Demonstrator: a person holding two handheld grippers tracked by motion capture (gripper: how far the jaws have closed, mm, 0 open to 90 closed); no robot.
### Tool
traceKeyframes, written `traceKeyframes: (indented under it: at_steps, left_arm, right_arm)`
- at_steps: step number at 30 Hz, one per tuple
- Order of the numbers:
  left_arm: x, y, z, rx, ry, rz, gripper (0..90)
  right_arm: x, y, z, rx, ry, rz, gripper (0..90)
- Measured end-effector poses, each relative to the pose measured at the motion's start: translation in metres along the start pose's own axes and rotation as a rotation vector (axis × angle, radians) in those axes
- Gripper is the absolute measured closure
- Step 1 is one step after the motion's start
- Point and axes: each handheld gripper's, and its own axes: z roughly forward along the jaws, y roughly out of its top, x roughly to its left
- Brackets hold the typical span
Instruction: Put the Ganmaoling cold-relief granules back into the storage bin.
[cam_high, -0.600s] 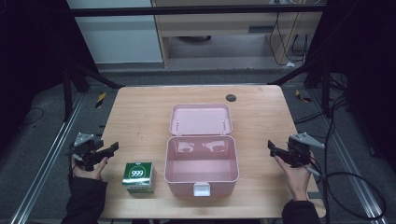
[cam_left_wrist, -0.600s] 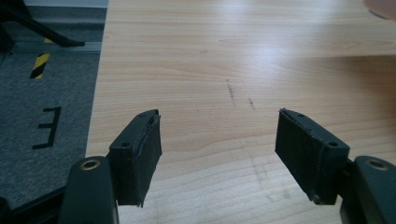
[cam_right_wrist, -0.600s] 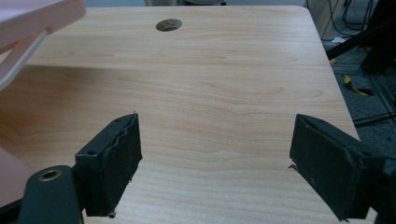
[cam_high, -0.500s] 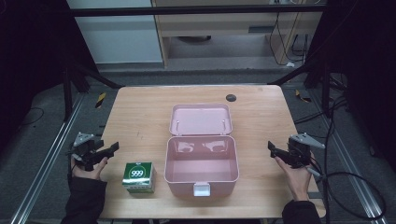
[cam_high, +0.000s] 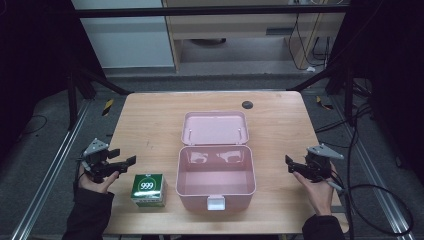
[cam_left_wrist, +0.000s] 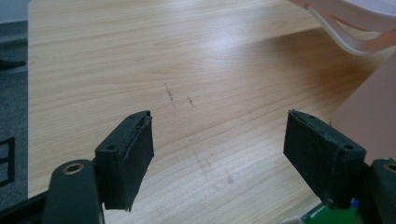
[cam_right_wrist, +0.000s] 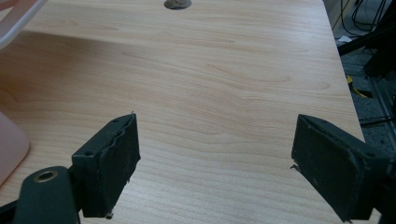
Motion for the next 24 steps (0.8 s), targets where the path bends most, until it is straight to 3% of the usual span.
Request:
traceKeyframes:
  at_steps: [5, 8, 9, 16, 24]
  left_arm:
    - [-0.005, 0.009, -0.005, 0.032, -0.058, 0.063, 21.6]
    - [-0.008, 0.011, -0.005, 0.041, -0.078, 0.082, 21.2]
    - [-0.011, 0.013, -0.005, 0.056, -0.084, 0.112, 21.0]
    - [-0.014, 0.020, -0.013, 0.049, -0.115, 0.169, 20.6]
    - [-0.012, 0.035, -0.032, 0.095, -0.154, 0.254, 20.1]
  right_arm:
    - [0.001, -0.001, 0.000, 0.005, -0.001, -0.011, 14.4]
    - [0.001, -0.001, 0.000, 0.005, -0.002, -0.012, 14.3]
    - [0.001, 0.000, -0.001, 0.002, 0.002, -0.009, 14.1]
    - [0.000, 0.000, -0.002, 0.000, -0.005, -0.010, 13.4]
    - [0.001, -0.001, 0.000, 0.015, -0.009, -0.033, 10.7]
